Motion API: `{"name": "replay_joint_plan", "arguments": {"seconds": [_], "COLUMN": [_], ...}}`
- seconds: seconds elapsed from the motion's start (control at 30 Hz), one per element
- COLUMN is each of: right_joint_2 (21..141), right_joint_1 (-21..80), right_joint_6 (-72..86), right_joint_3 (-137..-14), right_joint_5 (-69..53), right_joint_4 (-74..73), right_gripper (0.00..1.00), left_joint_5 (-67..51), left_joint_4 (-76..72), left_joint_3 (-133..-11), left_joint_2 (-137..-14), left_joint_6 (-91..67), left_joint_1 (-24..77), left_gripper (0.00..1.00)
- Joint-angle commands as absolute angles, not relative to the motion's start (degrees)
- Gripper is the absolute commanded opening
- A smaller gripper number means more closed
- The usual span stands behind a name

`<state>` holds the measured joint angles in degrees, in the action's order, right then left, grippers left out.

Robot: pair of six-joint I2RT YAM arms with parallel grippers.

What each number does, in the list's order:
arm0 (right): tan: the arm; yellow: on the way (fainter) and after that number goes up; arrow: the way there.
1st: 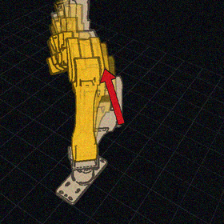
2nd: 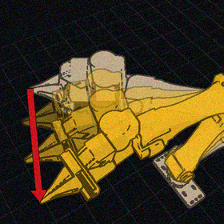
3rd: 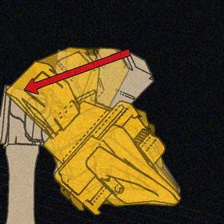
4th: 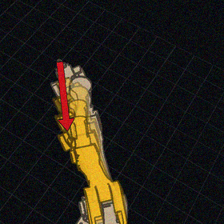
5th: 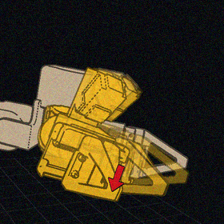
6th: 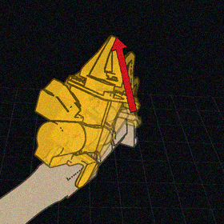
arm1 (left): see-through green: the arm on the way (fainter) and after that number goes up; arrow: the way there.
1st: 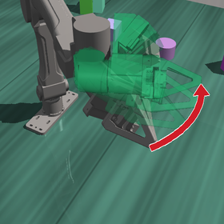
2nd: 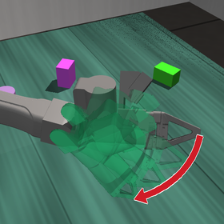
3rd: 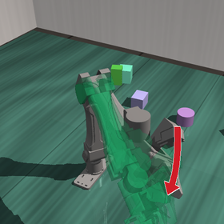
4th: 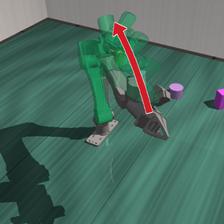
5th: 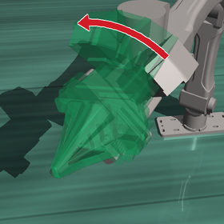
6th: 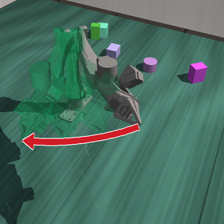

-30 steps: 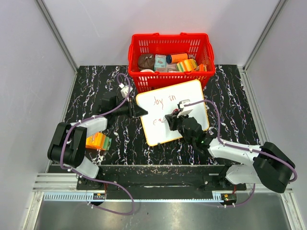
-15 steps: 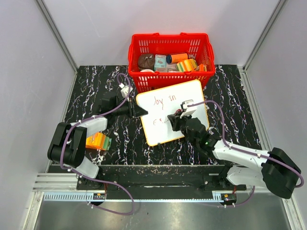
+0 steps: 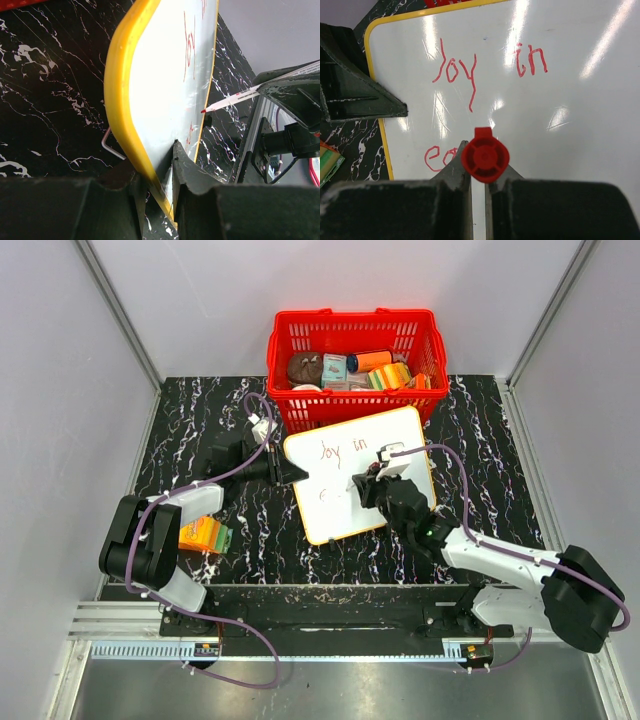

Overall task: Write a sentence on the whiteboard
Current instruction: Write on the whiteboard with the whiteboard.

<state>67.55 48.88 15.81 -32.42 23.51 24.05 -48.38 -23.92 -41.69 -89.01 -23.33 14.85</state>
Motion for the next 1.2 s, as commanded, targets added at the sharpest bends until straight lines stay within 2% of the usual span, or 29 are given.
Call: {"name": "replay_joint_plan", "arguments": {"seconds": [0.0,1.17], "right_joint_2": [67.8,71.7], "right_joint_1": [48.4,47.8], "right_joint_6": [14.9,15.6], "right_joint_3": [-35.7,-36.8], "right_joint_5": [25.2,26.0], "right_joint_4": [26.0,28.6], "right_gripper": [0.0,0.0], "left_joint_5": [-40.6,-40.6], "left_joint_4": [-20.4,-20.3], "left_joint_3": [-41.6,-41.7], "left_joint_2": [-90.8,-90.8], "left_joint_6": [-11.7,-11.7], "left_joint_1": [16.5,16.7], "left_gripper": [0.0,0.0]}}
